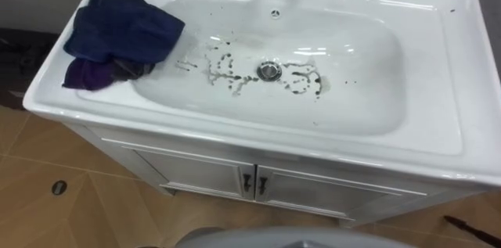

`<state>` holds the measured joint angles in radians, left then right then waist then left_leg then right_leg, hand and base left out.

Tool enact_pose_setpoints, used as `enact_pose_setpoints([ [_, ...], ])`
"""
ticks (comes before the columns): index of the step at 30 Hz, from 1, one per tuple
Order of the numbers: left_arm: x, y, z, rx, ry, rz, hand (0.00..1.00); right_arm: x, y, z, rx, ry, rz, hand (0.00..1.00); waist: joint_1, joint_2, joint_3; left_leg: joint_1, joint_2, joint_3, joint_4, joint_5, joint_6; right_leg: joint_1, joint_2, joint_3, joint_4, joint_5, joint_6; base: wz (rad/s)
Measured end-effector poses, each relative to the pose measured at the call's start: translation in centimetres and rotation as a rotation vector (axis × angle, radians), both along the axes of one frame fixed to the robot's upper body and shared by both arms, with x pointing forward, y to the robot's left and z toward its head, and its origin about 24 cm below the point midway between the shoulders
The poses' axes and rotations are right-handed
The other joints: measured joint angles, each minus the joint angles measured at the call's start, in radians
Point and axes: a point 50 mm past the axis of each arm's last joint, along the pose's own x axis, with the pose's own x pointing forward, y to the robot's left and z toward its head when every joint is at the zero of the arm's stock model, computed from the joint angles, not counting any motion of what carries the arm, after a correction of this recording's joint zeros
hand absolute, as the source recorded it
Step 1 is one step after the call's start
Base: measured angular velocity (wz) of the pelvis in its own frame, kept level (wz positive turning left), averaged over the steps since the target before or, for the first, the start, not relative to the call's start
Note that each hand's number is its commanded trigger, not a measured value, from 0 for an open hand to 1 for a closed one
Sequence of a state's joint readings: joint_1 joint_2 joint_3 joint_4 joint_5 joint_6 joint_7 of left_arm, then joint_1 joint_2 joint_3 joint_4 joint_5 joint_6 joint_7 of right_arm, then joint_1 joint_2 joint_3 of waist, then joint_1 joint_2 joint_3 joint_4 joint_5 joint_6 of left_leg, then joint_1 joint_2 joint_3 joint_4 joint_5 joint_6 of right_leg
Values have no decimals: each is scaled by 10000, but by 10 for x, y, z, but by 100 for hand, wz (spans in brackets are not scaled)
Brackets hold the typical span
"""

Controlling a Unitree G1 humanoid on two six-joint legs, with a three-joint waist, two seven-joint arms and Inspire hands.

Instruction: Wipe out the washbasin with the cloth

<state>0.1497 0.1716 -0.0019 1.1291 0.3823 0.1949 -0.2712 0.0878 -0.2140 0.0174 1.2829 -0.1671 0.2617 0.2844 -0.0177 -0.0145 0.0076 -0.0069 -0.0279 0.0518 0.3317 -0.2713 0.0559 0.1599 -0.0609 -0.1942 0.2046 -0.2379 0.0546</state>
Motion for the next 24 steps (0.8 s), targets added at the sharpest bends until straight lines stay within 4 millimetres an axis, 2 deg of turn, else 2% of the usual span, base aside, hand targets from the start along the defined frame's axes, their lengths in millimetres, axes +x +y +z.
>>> enact_pose_setpoints([
  [4,1,1,0,160,-87,72,0,0,0,0,19,9,-3,0,2,-7,-1,4,-15,-18,-6,0,0,11,-4,-37,-8,0,0,0],
  [9,-2,3,0,267,-345,1210,0,-2,3,-1,100,84,-1,0,16,-26,14,36,-30,-94,10,-4,1,142,-9,-256,-9,0,1,6],
  [12,-11,3,-1,365,-256,1990,0,-2,3,-1,102,79,6,0,60,-4,13,29,-35,-122,21,-5,-1,148,-14,-320,-12,0,1,1],
  [14,-15,5,-1,468,-406,3191,0,-4,3,-1,91,149,-29,0,134,79,-14,-31,-36,-192,88,-21,-9,136,-9,-370,-8,0,1,6],
  [18,-23,8,0,735,-625,4682,0,-4,2,-1,43,111,-48,0,291,162,8,-187,-42,-371,310,-87,-1,161,-5,-746,-6,-1,0,14],
  [20,-27,15,2,1279,-928,5787,0,-6,2,-1,-23,152,18,0,576,184,6,-176,-41,-368,299,-84,-4,148,-7,-788,-1,-4,-2,0],
  [24,-24,35,8,2289,-1952,7930,0,-7,-2,0,-152,83,-37,0,875,215,3,-182,-67,-515,286,-65,-25,205,-13,-970,-3,-5,-3,9],
])
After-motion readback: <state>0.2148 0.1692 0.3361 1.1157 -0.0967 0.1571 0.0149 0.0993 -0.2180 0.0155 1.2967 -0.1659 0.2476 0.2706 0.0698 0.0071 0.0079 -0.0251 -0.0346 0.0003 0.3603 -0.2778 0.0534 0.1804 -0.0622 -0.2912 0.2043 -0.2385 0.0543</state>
